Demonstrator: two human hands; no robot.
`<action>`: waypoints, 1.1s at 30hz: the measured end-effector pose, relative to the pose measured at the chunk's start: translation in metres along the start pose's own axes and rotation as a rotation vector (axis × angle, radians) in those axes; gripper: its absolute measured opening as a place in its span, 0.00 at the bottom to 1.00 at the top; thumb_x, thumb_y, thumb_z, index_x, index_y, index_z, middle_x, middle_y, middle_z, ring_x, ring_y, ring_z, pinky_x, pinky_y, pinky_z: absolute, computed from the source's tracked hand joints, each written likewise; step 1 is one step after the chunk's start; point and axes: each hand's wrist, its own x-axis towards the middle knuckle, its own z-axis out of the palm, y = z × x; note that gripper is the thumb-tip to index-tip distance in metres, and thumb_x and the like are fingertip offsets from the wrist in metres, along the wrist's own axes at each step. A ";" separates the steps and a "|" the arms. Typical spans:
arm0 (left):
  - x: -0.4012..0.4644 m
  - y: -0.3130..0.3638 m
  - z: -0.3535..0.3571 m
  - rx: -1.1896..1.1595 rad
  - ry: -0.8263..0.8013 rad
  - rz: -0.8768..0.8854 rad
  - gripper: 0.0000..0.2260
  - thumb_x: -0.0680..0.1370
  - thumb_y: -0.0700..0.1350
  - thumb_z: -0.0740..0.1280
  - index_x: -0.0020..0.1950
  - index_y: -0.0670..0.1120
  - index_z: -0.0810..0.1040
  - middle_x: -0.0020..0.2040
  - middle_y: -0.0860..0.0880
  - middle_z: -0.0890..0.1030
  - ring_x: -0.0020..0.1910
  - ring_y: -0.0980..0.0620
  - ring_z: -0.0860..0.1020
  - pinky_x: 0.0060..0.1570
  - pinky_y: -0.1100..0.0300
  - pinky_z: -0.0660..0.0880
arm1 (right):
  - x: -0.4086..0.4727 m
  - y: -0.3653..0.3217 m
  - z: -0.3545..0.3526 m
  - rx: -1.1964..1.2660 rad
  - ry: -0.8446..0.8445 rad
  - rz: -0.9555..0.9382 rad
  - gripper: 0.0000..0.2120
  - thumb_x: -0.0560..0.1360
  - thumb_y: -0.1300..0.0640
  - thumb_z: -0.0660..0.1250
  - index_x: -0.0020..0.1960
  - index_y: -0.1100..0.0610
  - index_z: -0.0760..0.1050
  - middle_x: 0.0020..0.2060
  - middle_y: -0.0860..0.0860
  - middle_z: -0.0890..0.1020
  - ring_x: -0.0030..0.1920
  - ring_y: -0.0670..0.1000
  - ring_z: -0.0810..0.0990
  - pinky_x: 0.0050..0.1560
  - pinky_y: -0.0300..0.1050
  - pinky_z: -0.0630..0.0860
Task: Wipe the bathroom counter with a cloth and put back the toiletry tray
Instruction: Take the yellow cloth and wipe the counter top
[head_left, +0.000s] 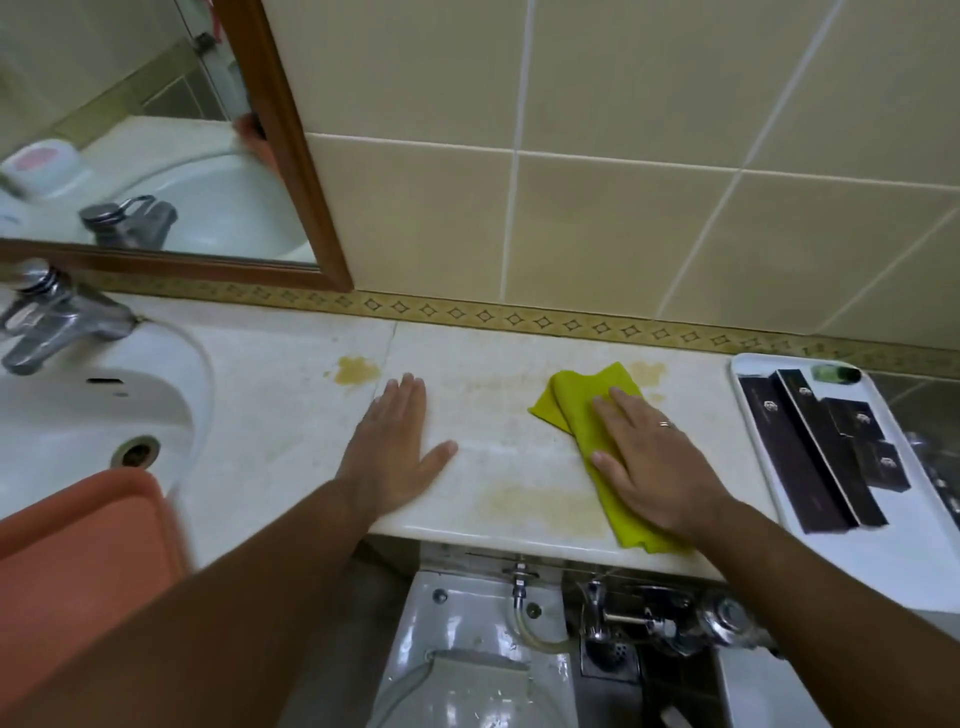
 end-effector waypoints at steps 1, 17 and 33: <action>-0.004 0.002 0.001 0.064 0.005 0.029 0.38 0.79 0.65 0.49 0.81 0.42 0.46 0.81 0.43 0.47 0.80 0.45 0.45 0.76 0.53 0.44 | 0.003 -0.002 0.002 0.018 -0.018 0.013 0.32 0.82 0.42 0.52 0.81 0.52 0.48 0.81 0.53 0.49 0.79 0.55 0.51 0.77 0.50 0.52; 0.004 -0.008 0.015 0.082 0.044 0.069 0.39 0.77 0.67 0.46 0.81 0.42 0.48 0.81 0.43 0.48 0.80 0.46 0.46 0.77 0.50 0.47 | 0.053 -0.032 0.036 -0.048 -0.011 -0.455 0.23 0.81 0.45 0.54 0.76 0.46 0.64 0.78 0.51 0.61 0.78 0.55 0.57 0.76 0.53 0.57; 0.005 -0.009 0.014 0.096 0.035 0.072 0.40 0.77 0.66 0.45 0.80 0.41 0.48 0.81 0.42 0.48 0.80 0.46 0.46 0.77 0.49 0.45 | -0.013 -0.022 0.051 -0.146 -0.055 -0.530 0.25 0.82 0.42 0.50 0.78 0.41 0.56 0.80 0.53 0.56 0.79 0.59 0.53 0.76 0.55 0.54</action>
